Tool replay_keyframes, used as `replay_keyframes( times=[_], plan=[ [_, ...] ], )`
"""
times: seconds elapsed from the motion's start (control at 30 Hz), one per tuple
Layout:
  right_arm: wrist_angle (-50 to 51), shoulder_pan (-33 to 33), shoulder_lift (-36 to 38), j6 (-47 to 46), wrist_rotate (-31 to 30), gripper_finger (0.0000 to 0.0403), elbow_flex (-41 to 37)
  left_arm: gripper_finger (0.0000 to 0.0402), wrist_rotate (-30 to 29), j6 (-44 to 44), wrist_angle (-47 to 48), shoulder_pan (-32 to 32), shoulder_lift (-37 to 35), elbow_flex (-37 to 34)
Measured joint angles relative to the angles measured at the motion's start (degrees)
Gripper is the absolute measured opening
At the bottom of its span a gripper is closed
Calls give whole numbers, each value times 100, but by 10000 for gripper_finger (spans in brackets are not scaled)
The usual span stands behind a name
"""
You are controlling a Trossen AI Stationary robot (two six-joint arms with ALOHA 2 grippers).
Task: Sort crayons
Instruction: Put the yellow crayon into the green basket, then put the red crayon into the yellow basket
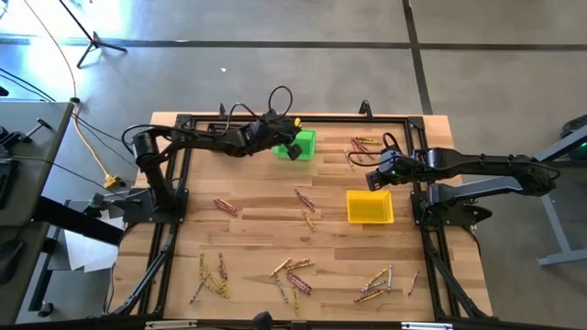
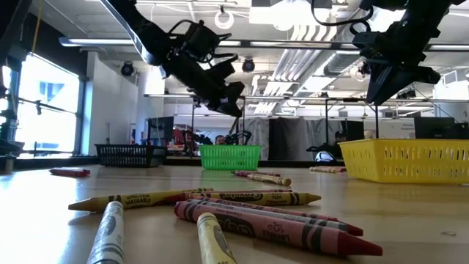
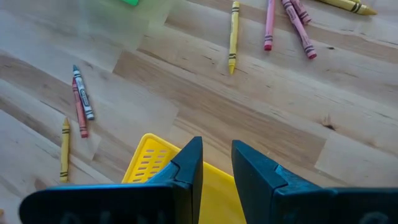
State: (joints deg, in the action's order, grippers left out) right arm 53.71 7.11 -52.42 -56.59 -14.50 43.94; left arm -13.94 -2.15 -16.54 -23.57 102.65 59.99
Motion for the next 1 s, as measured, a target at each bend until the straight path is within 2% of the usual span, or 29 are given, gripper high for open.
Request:
replay_keyframes(
  times=[0.23, 0.4, 0.47, 0.67, 0.8, 0.9, 1.0],
  plan=[
    [1, 0, 0, 2, 1, 71, 0, 61, 34, -139, -81, 53, -57, 7],
    [9, 0, 0, 10, -70, 71, 0, 91, 321, 21, -146, 140, -55, 7],
    [44, 0, 0, 33, -70, 71, 0, 99, 711, 217, -95, 216, -113, 7],
    [131, 0, 0, 274, -75, 71, 0, 100, 2582, -6, -13, 658, -627, 11],
    [133, 0, 0, 474, -76, 71, 0, 97, 3009, -98, 987, 1014, -1162, 14],
    [133, 0, 0, 650, -76, 71, 0, 97, 2998, -88, 2366, 1271, -1565, 15],
    [133, 0, 0, 851, -75, 71, 0, 96, 2987, 310, 3690, 1604, -1880, 15]
  ],
)
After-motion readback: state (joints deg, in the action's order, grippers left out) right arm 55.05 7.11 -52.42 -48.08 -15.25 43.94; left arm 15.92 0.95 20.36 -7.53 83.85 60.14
